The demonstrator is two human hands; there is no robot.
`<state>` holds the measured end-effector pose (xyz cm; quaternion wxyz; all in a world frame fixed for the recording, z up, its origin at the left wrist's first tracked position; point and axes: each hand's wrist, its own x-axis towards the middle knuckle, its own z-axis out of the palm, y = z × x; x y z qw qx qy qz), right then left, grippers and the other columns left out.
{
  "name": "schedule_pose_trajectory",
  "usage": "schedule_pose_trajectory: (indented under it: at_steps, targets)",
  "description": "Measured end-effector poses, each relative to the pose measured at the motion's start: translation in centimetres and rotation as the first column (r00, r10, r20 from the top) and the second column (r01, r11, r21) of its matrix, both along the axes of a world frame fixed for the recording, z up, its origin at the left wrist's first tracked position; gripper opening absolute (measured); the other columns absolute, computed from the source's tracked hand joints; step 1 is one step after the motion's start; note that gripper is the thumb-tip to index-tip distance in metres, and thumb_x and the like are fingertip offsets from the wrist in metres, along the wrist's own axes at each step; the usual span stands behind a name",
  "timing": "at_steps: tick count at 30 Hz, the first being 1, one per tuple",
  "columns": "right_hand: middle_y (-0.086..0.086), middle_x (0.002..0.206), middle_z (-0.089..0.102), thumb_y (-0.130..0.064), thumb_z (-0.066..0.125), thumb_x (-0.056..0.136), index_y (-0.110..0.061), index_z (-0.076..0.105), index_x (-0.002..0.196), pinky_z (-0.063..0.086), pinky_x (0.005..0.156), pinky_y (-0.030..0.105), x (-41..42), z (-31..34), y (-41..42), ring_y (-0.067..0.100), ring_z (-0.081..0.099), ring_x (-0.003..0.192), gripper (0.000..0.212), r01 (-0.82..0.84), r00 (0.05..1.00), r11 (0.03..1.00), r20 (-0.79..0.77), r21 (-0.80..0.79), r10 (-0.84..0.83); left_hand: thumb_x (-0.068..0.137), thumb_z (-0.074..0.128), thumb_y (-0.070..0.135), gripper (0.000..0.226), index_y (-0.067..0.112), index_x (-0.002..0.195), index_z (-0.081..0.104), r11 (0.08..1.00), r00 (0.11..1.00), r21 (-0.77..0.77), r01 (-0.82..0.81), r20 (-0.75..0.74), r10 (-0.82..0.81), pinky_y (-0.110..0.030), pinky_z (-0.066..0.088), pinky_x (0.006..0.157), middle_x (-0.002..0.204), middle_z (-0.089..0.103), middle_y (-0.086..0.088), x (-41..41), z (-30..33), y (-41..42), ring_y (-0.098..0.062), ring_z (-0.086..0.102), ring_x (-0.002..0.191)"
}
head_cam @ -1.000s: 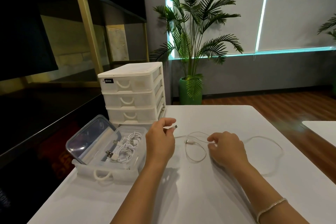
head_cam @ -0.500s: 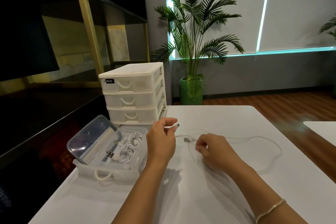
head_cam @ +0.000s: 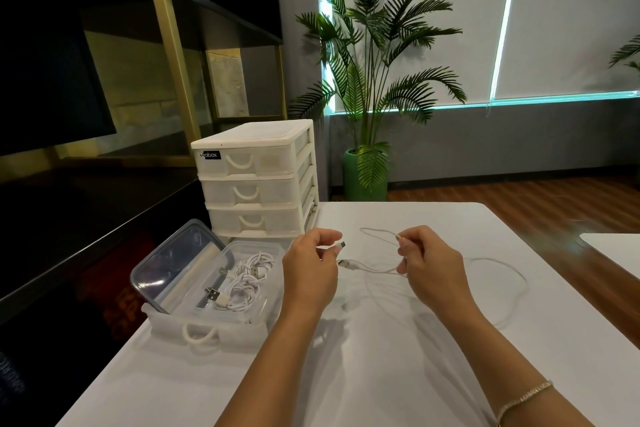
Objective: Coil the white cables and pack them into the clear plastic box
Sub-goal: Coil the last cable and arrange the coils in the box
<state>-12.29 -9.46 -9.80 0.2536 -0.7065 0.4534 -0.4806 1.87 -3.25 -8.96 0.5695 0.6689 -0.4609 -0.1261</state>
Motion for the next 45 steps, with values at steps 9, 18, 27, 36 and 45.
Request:
schedule_pose_trajectory:
  at_steps: [9, 18, 27, 36, 45]
  targets:
    - [-0.002, 0.084, 0.055, -0.018, 0.039, 0.098, -0.016, 0.052, 0.096, 0.039, 0.06, 0.011, -0.3, 0.4, -0.4, 0.009, 0.049, 0.071, 0.012, 0.056, 0.996, 0.998, 0.07, -0.012, -0.055, 0.092, 0.053, 0.007, 0.018, 0.023, 0.091, 0.06, 0.996, 1.0, 0.084, 0.015, -0.021, -0.013, -0.018, 0.044, 0.078, 0.102, 0.063, 0.002, 0.0, -0.4, 0.1, -0.01, 0.057, 0.09]
    - [-0.003, 0.078, 0.055, -0.02, 0.04, 0.098, -0.014, 0.055, 0.099, 0.051, 0.061, 0.029, -0.4, 0.4, -0.8, 0.019, 0.054, 0.068, 0.016, 0.042, 0.985, 0.997, 0.164, 0.068, -0.052, 0.092, 0.052, 0.008, 0.017, 0.021, 0.087, 0.061, 0.964, 0.989, 0.228, 0.139, 0.022, -0.148, -0.005, 0.04, 0.054, 0.09, 0.061, 0.005, -0.4, -1.1, 0.0, -0.004, 0.053, 0.075]
    - [0.002, 0.086, 0.057, -0.019, 0.04, 0.098, -0.021, 0.052, 0.103, 0.052, 0.055, 0.022, -0.1, 0.5, -0.4, 0.017, 0.059, 0.063, 0.013, 0.028, 0.988, 0.996, 0.15, 0.09, -0.041, 0.082, 0.066, 0.006, 0.06, 0.028, 0.132, 0.041, 0.985, 0.98, 0.117, 0.124, 0.142, -0.141, 0.0, 0.041, 0.06, 0.114, 0.048, 0.01, -0.9, 0.3, 0.2, -0.006, 0.051, 0.093]
    - [0.003, 0.083, 0.059, -0.016, 0.041, 0.098, -0.022, 0.055, 0.101, 0.053, 0.057, 0.022, 0.2, 1.0, 0.3, 0.017, 0.063, 0.058, 0.016, -0.036, 0.976, 0.989, 0.217, 0.142, 0.004, 0.084, 0.066, 0.025, 0.03, 0.022, 0.115, 0.067, 0.982, 0.726, 0.1, 0.16, 0.662, -0.185, -0.023, 0.026, 0.106, 0.133, 0.052, 0.008, -0.7, -0.4, 0.2, -0.01, 0.027, 0.133]
    - [0.002, 0.084, 0.059, -0.027, 0.042, 0.097, -0.019, 0.063, 0.099, 0.054, 0.061, 0.027, 0.0, 1.5, 0.6, 0.016, 0.056, 0.07, 0.022, -0.166, 0.955, 0.957, 0.281, 0.238, 0.095, 0.091, 0.056, 0.028, 0.013, 0.027, 0.083, 0.065, 0.935, 0.932, 0.039, 0.353, 0.077, -0.355, -0.016, 0.044, 0.067, 0.066, 0.062, 0.011, -1.8, 0.6, 0.8, -0.004, 0.057, 0.067]
